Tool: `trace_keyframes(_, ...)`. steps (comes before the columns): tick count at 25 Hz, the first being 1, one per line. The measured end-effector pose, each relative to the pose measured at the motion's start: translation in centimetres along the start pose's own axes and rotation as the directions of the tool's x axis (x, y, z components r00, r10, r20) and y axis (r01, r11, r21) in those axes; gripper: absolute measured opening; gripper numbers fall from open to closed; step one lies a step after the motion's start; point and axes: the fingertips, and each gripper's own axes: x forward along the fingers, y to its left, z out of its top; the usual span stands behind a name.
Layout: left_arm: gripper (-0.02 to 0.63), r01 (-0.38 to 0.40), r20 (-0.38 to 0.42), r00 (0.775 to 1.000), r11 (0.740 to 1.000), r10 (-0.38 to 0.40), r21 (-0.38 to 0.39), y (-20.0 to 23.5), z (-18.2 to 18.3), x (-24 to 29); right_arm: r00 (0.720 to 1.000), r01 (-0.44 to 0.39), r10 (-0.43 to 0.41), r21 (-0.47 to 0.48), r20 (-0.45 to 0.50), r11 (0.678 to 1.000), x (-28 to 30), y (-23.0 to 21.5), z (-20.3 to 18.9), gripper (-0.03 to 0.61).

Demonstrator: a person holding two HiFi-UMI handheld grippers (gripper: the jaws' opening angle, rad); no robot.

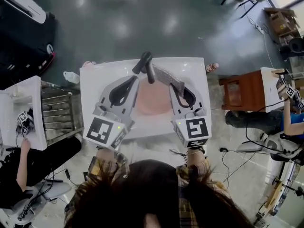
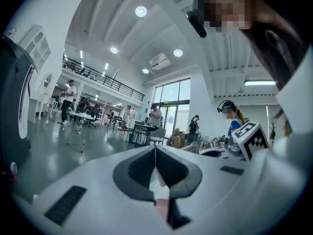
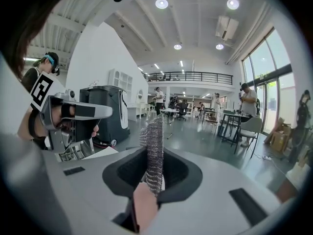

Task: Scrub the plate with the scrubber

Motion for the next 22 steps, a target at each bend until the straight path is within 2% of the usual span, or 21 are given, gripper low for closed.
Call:
trace_keyframes(3,0.017,0.000,-0.024,1.000,1.000,0.000,-0.002,-0.5,-0.5,0.3,1.000,-0.005,0.005,-0.001,-0.002,1.000,-0.2,-0.4,-0.1,0.081)
trace_keyframes(6,0.017,-0.003,-0.016,1.000,1.000,0.003,0.001,-0.9,-0.7,0.7,1.000,-0.014,0.014,-0.010,-0.007,1.000,-0.3,-0.8,-0.5,0.081)
trace_keyframes(13,0.017,-0.015,-0.057,0.998,0.999,0.016,0.029,-1.2,-2.6,1.5,1.000,-0.029,0.028,-0.066,-0.013,0.997,0.6,-2.0,-1.2,0.081)
trace_keyframes(16,0.017,-0.018,-0.055,0.998,0.999,0.019,0.034,-0.8,-3.6,1.9,0.999,-0.035,0.033,-0.054,-0.024,0.998,1.3,-2.4,-2.0,0.081)
trace_keyframes(22,0.018,-0.024,-0.107,0.994,1.000,0.025,0.009,-0.8,-7.3,2.2,0.994,-0.057,0.057,-0.005,-0.090,0.998,2.0,-3.0,-5.5,0.081)
